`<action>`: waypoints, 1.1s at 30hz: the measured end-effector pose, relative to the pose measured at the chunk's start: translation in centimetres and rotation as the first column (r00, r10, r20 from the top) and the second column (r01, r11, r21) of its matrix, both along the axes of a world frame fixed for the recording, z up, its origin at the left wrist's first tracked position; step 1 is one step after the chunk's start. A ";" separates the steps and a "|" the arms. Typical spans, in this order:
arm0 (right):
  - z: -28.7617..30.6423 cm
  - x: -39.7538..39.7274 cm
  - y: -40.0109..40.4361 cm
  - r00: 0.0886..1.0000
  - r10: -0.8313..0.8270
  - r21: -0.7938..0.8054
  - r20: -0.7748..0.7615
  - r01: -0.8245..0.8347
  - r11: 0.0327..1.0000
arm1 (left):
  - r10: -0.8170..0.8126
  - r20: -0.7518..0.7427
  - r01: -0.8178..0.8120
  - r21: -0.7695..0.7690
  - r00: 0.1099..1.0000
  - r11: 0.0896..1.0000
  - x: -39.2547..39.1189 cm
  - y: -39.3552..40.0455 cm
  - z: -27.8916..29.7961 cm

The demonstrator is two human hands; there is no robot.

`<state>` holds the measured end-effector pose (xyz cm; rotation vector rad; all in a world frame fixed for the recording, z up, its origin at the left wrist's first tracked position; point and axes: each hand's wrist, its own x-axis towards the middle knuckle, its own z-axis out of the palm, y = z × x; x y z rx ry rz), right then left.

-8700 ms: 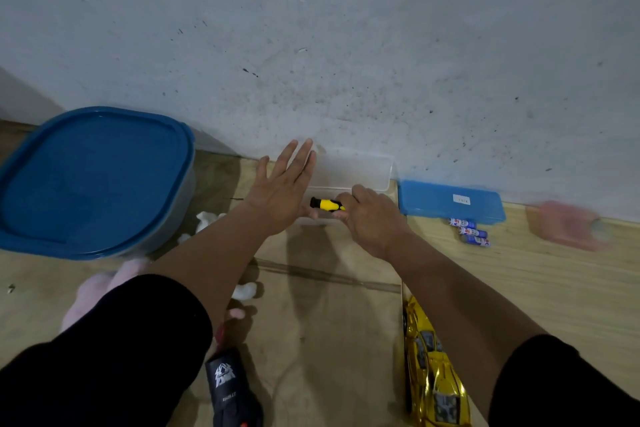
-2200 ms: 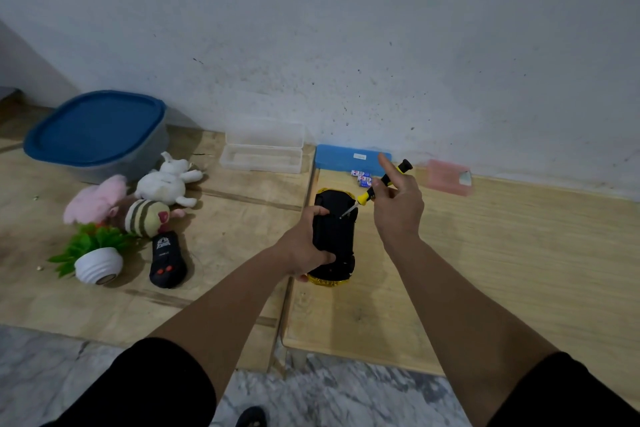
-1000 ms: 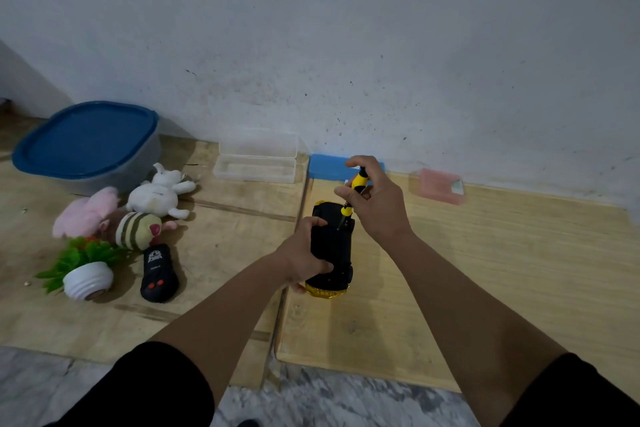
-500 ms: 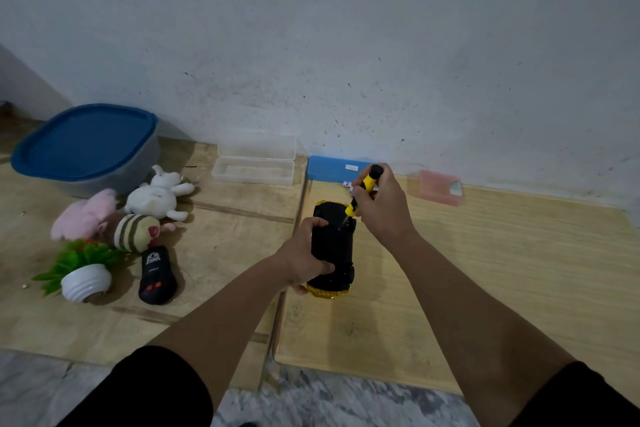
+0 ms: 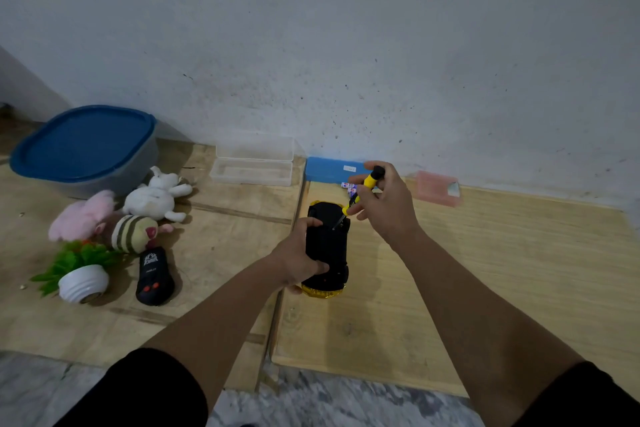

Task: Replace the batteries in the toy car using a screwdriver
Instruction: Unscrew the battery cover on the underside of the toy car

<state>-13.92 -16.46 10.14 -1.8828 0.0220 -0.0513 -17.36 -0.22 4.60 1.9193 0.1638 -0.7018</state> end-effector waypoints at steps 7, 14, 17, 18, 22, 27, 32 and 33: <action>0.4 0.1 -0.1 1.000 0.005 0.026 0.026 -0.005 1.000 | 0.015 -0.001 -0.015 -0.009 1.000 1.000 0.3 -0.4 0.4; -0.4 0.0 -0.8 0.999 -0.035 -0.042 0.030 0.037 0.998 | 0.013 0.002 -0.013 0.000 1.000 1.000 0.0 -0.3 0.3; -0.6 0.0 -0.7 0.997 -0.016 -0.075 0.079 0.022 0.997 | 0.011 0.011 -0.011 0.008 1.000 1.000 0.2 -0.5 0.4; -0.5 0.0 -0.6 0.996 -0.004 -0.075 0.094 0.011 0.997 | 0.013 0.012 -0.013 0.012 1.000 1.000 0.3 -0.6 0.4; -0.1 0.4 -0.3 0.994 0.010 -0.129 0.109 0.004 0.992 | 0.008 0.010 -0.009 0.024 1.000 1.000 0.4 -0.8 0.4; 0.4 0.5 -0.4 1.000 0.004 -0.019 0.023 -0.004 1.000 | -0.046 0.006 0.046 0.017 0.999 0.999 0.3 -1.4 0.6; 0.2 0.6 0.0 0.997 0.027 -0.062 0.069 -0.023 0.998 | -0.049 0.009 0.049 -0.014 0.999 0.999 0.6 -1.9 0.9; 0.2 0.7 0.0 0.997 0.024 -0.055 0.072 -0.020 0.998 | -0.051 0.009 0.051 -0.007 0.999 0.999 0.7 -1.8 1.0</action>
